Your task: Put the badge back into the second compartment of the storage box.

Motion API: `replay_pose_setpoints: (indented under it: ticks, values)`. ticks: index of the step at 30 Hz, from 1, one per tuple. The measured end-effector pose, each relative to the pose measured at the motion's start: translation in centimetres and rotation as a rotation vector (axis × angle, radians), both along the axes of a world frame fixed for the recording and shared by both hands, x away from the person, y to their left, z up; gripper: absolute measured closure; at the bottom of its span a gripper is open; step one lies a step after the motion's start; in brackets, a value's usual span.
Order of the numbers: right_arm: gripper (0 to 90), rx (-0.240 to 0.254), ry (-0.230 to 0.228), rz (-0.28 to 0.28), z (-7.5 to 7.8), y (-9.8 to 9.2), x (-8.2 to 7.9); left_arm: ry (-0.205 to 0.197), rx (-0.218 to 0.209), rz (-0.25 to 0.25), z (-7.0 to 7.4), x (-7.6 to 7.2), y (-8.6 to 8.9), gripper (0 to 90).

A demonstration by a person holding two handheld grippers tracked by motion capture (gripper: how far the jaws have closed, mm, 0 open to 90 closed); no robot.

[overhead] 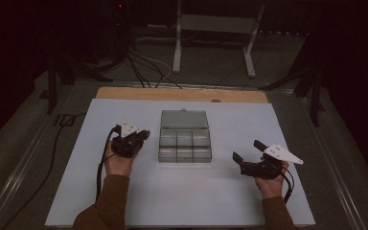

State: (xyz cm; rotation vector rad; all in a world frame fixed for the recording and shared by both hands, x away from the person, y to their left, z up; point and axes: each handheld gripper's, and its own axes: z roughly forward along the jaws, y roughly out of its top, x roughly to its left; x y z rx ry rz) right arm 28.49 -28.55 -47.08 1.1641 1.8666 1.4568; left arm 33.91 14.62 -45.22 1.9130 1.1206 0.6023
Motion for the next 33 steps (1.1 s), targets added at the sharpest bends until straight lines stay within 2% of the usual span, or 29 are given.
replay_pose_setpoints:
  ticks: [6,22,33]
  values:
    - [0.0,0.001,0.000,0.000,0.0,0.0,0.0,-0.001,0.018,-0.018,-0.4,0.5,-0.6,89.7]
    - [0.0,0.000,0.000,0.004,-0.1,0.1,0.1,0.012,-0.013,-0.039,-0.7,1.8,-2.2,89.7]
    - [0.0,0.000,-0.002,0.007,-0.1,0.0,0.1,0.037,0.003,-0.044,-1.4,2.7,-3.5,89.7]
